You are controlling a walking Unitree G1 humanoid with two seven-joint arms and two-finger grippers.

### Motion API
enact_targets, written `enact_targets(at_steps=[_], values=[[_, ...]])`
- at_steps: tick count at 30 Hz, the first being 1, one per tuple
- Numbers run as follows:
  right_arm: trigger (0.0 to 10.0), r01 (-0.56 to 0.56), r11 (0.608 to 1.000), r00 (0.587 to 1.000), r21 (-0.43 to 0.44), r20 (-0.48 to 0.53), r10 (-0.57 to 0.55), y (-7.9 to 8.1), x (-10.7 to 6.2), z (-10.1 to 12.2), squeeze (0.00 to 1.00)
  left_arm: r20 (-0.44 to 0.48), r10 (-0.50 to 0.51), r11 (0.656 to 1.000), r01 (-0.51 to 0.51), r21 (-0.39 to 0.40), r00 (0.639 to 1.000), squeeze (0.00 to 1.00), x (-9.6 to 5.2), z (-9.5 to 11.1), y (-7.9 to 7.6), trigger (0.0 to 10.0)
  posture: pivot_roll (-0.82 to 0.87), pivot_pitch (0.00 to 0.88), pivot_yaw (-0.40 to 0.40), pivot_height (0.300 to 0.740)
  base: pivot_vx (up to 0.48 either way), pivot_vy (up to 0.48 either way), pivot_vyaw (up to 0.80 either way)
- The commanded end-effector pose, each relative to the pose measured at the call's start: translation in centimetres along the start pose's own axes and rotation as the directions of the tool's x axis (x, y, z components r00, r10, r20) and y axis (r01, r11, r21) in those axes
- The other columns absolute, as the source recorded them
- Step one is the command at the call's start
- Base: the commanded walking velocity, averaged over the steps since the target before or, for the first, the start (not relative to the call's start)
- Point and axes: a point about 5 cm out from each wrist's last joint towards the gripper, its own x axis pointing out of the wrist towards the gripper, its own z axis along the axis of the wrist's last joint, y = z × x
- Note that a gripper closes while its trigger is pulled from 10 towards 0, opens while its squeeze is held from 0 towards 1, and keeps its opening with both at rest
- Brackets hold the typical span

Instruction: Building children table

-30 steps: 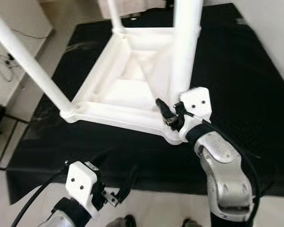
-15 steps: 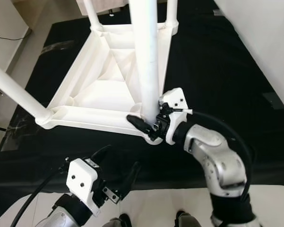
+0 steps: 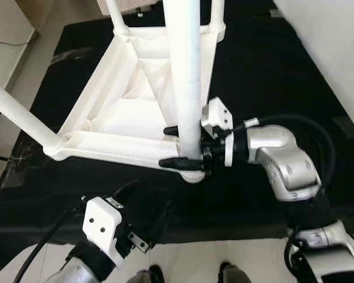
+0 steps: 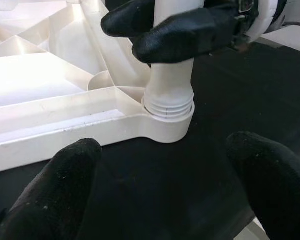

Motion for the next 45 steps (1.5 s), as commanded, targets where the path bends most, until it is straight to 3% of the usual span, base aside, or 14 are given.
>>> enact_targets(at_steps=[1, 8, 14, 15, 16, 20, 22, 24, 26, 27, 28, 36, 37, 45], values=[[0.0, -0.073, 0.997, 0.997, -0.007, 0.011, 0.073, 0.3, 0.7, 0.0, 0.0, -0.026, 0.002, 1.0, -0.002, -0.001, 1.0, 0.0, -0.3, -0.3, -0.1, 10.0, 0.0, 0.302, 0.12, 0.74, 0.0, 0.0, 0.0], [0.0, -0.054, 0.999, 0.998, 0.004, -0.012, 0.054, -0.1, -1.1, -0.9, 0.0, -0.029, -0.007, 1.0, 0.007, -0.007, 1.0, 0.0, -0.4, -0.3, -0.2, 10.0, -0.01, 0.301, 0.121, 0.74, 0.0, 0.0, 0.0], [0.0, 0.272, 0.96, 0.96, 0.067, -0.079, -0.267, 0.1, -1.9, -2.7, 0.0, -0.031, -0.01, 1.0, 0.009, -0.008, 0.999, 0.0, -0.6, -0.4, -0.3, 10.0, -0.01, 0.3, 0.101, 0.74, 0.0, 0.0, 0.0], [0.0, 0.696, 0.707, 0.714, 0.125, -0.22, -0.665, 2.7, -1.4, -5.1, 0.0, -0.032, -0.007, 1.0, 0.007, -0.007, 0.999, 0.0, -0.6, -0.4, -0.2, 10.0, 0.0, 0.297, 0.116, 0.74, 0.0, 0.0, 0.0], [0.0, 0.804, 0.583, 0.589, 0.12, -0.295, -0.752, 4.0, -1.8, -5.8, 0.0, -0.032, -0.006, 1.0, 0.006, -0.006, 0.999, 0.0, -0.6, -0.3, -0.2, 10.0, 0.0, 0.297, 0.116, 0.74, 0.0, 0.0, 0.0], [0.0, 0.845, 0.518, 0.531, 0.134, -0.327, -0.782, 5.5, -0.4, -6.0, 0.0, -0.037, -0.01, 1.0, 0.01, 0.0, 0.999, 0.0, -0.5, -0.4, -0.1, 10.0, 0.01, 0.292, 0.129, 0.74, 0.0, 0.0, 0.0], [0.0, 0.839, 0.52, 0.543, 0.161, -0.316, -0.778, 5.7, 0.5, -5.8, 0.0, -0.04, -0.013, 1.0, 0.013, 0.002, 0.999, 0.0, -0.6, -0.4, 0.0, 10.0, 0.01, 0.292, 0.129, 0.74, 0.0, 0.0, 0.0], [0.0, 0.768, 0.604, 0.64, 0.213, -0.234, -0.732, 4.9, 3.2, -4.1, 0.0, -0.045, -0.019, 1.0, 0.02, 0.007, 0.999, 0.0, -0.7, -0.5, 0.1, 10.0, 0.01, 0.287, 0.124, 0.74, 0.0, 0.0, 0.0], [0.0, 0.752, 0.623, 0.659, 0.216, -0.219, -0.72, 4.7, 3.6, -3.8, 0.0, -0.044, -0.018, 1.0, 0.019, 0.008, 0.999, 0.0, -0.6, -0.5, 0.1, 10.0, 0.01, 0.287, 0.124, 0.74, 0.0, 0.0, 0.0], [10.0, 0.714, 0.656, 0.699, 0.245, -0.187, -0.69, 4.5, 3.9, -3.4, 0.0, -0.04, -0.011, 1.0, 0.011, 0.01, 0.999, 0.0, -0.6, -0.4, 0.2, 10.0, 0.01, 0.289, 0.121, 0.74, 0.0, 0.0, 0.0], [10.0, 0.653, 0.698, 0.751, 0.294, -0.126, -0.649, 4.1, 4.1, -2.9, 1.0, -0.037, -0.004, 1.0, 0.005, 0.012, 0.999, 0.0, -0.5, -0.4, 0.2, 10.0, 0.01, 0.29, 0.121, 0.74, 0.0, 0.0, 0.0], [10.0, 0.423, 0.865, 0.887, 0.27, 0.07, -0.456, 2.9, 3.1, -0.6, 0.98, -0.033, 0.0, 1.0, 0.0, 0.013, 0.999, 0.0, -0.3, -0.4, 0.3, 10.0, 0.01, 0.288, 0.122, 0.74, 0.0, 0.0, 0.0], [10.0, 0.365, 0.901, 0.915, 0.233, 0.088, -0.394, 2.8, 2.8, -0.4, 0.0, -0.033, -0.002, 1.0, 0.002, 0.013, 0.999, 0.0, -0.3, -0.4, 0.3, 10.0, 0.01, 0.29, 0.122, 0.74, 0.0, 0.0, 0.0], [10.0, 0.054, 0.998, 0.998, 0.034, 0.038, -0.055, 1.5, 1.4, -0.6, 0.0, -0.03, -0.005, 1.0, 0.006, 0.012, 1.0, 0.0, -0.3, -0.3, 0.2, 10.0, 0.02, 0.29, 0.124, 0.74, 0.0, 0.0, 0.0]])
